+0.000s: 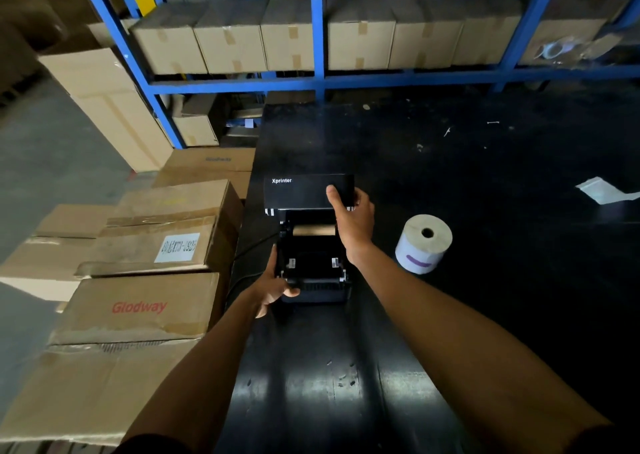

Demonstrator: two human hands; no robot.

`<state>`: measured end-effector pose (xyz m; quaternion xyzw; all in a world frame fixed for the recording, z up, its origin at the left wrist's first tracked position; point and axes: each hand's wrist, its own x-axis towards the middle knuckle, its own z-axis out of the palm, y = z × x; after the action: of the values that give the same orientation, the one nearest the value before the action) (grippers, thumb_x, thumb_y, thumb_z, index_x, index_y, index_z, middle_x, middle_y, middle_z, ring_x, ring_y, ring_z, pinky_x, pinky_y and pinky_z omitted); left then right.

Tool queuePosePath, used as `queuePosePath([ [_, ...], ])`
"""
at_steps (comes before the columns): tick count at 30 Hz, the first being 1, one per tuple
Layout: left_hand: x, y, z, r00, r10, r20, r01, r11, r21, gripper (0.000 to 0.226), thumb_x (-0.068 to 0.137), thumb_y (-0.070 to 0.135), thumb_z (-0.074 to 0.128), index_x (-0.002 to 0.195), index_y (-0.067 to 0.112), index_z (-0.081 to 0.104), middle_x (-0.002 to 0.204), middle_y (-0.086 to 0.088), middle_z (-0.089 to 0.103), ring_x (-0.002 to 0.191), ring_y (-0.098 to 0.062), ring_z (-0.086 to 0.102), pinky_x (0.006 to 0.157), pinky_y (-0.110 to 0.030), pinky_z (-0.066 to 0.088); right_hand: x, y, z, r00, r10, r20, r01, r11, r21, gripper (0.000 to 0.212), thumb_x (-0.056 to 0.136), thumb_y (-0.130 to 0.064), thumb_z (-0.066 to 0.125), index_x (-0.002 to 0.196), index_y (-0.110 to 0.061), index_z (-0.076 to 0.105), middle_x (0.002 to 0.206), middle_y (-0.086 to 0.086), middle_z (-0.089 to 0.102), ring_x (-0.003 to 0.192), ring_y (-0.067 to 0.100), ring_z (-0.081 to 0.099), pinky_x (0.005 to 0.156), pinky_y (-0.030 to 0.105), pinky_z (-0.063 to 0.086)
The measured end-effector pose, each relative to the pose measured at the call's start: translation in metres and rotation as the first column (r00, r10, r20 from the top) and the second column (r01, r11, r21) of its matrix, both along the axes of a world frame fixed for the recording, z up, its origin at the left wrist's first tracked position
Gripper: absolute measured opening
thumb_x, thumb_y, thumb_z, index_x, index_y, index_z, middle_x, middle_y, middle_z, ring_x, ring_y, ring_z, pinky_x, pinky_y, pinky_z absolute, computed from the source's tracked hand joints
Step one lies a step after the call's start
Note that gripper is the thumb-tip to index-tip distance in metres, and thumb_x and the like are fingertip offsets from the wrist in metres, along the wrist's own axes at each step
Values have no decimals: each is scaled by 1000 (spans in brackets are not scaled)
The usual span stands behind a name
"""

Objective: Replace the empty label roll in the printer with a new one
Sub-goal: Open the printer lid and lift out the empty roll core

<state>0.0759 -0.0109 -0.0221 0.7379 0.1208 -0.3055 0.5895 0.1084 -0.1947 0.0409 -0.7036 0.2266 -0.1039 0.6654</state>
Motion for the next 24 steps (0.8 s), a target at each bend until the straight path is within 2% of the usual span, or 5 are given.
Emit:
queuePosePath([
  [4, 2, 0, -2, 999, -43, 18, 42, 999, 27, 119, 78, -22, 62, 155, 38, -5, 155, -11, 37, 126, -25, 45, 92, -32, 45, 11, -9, 4, 999, 30, 14, -31, 997, 72, 50, 94, -55, 45, 134, -27, 52, 142, 2, 40, 113, 13, 49, 97, 28, 39],
  [7, 4, 6, -5, 995, -97, 16, 97, 995, 30, 117, 80, -19, 64, 155, 35, -7, 155, -9, 38, 124, -22, 46, 94, -29, 41, 19, -11, -2, 999, 44, 31, -46, 998, 53, 50, 94, -57, 44, 136, -31, 51, 142, 0, 44, 125, 15, 49, 107, 35, 40],
  [10, 9, 11, -8, 988, -153, 24, 151, 987, 59, 119, 79, -16, 68, 155, 32, -10, 154, -10, 39, 125, -18, 45, 95, -26, 39, 35, -11, 1, 999, 20, 42, -23, 997, 70, 54, 92, -60, 46, 134, -28, 52, 139, -1, 52, 126, 15, 50, 104, 32, 41],
  [15, 28, 17, -13, 949, -313, 40, 290, 915, 280, 136, 69, 9, 84, 151, 38, -21, 162, -23, 11, 149, -37, 12, 118, -53, 20, 62, -3, 1, 1000, -16, 9, 15, 993, 118, 57, 96, -59, 34, 144, -28, 40, 150, 1, 41, 135, 21, 42, 103, 33, 35],
  [24, 40, 29, -21, 884, -467, 13, 442, 845, 300, 147, 64, 33, 89, 141, 47, -34, 164, -18, 2, 150, -37, 8, 118, -56, 18, 72, -7, -20, 993, 93, -70, -87, 993, 85, 49, 103, -45, 27, 150, -39, 18, 159, -1, 28, 144, 24, 30, 114, 42, 27],
])
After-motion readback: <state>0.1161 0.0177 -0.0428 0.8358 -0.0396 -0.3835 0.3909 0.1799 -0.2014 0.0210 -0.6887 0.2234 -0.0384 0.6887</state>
